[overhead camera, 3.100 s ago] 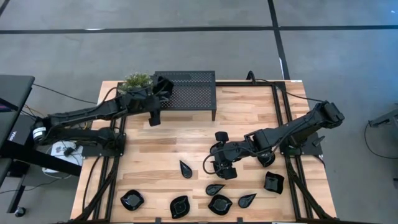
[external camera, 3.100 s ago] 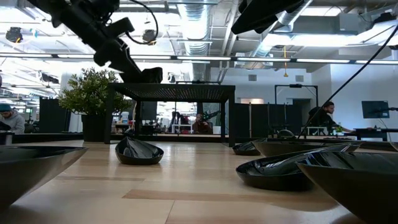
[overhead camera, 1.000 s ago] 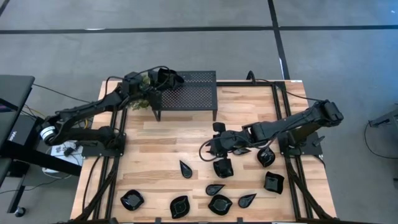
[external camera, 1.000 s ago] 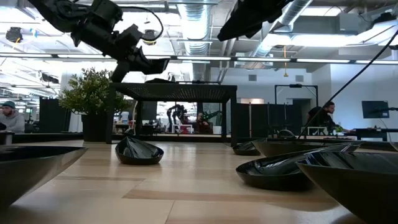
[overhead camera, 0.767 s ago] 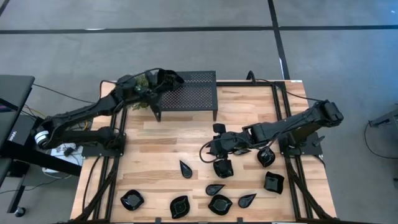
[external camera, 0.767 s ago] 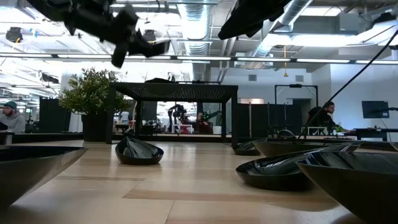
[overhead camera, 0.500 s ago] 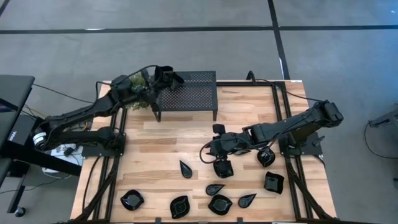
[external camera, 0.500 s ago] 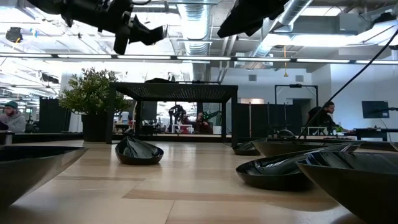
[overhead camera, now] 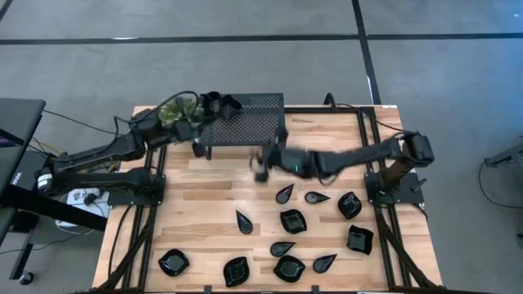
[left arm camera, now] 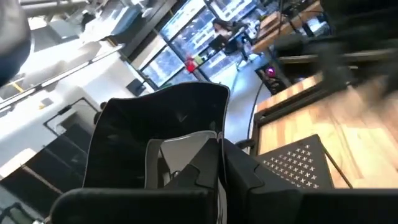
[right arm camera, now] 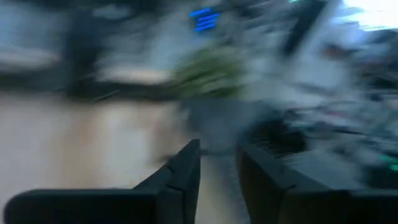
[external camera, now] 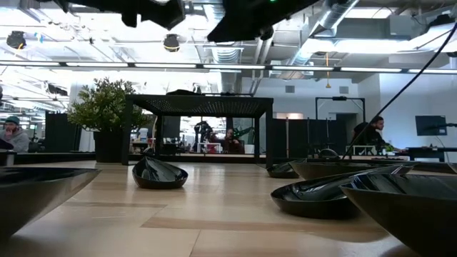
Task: Pick & Place Mini shaped plates
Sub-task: Stack the distorted square plate on top of the distorted square plate on the shelf
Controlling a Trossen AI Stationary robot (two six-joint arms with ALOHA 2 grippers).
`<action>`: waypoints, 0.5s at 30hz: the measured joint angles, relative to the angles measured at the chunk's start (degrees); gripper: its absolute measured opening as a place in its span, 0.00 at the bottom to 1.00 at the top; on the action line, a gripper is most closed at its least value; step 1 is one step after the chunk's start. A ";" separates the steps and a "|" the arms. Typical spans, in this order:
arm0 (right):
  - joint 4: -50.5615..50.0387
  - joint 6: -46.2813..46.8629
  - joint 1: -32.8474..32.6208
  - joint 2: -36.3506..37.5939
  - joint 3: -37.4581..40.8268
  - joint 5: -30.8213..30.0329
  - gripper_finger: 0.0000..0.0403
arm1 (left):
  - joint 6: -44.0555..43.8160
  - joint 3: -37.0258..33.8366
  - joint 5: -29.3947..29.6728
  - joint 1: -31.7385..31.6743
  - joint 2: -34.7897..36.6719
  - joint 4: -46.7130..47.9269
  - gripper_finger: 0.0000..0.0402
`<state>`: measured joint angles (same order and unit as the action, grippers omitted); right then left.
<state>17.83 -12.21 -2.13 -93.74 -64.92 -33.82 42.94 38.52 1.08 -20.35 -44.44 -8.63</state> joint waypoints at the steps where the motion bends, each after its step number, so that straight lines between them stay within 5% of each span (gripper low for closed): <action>1: 1.71 -1.15 2.15 -0.29 -1.04 -0.23 0.20 | -0.25 -0.02 0.96 0.42 0.67 0.45 0.02; 5: 2.55 0.79 12.02 -2.18 -6.57 11.50 0.04 | -2.78 -0.02 1.29 2.58 2.17 0.40 0.02; 9: -0.49 7.12 20.33 -7.58 -13.80 22.86 0.02 | -2.94 -0.02 1.32 3.96 2.17 0.63 0.02; 15: -11.08 13.09 27.62 -19.55 -27.26 26.77 0.00 | -2.93 -0.02 1.37 4.12 2.09 0.56 0.02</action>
<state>6.75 0.88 25.49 -113.29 -92.18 -7.05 40.01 38.50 2.44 -16.23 -42.35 -8.07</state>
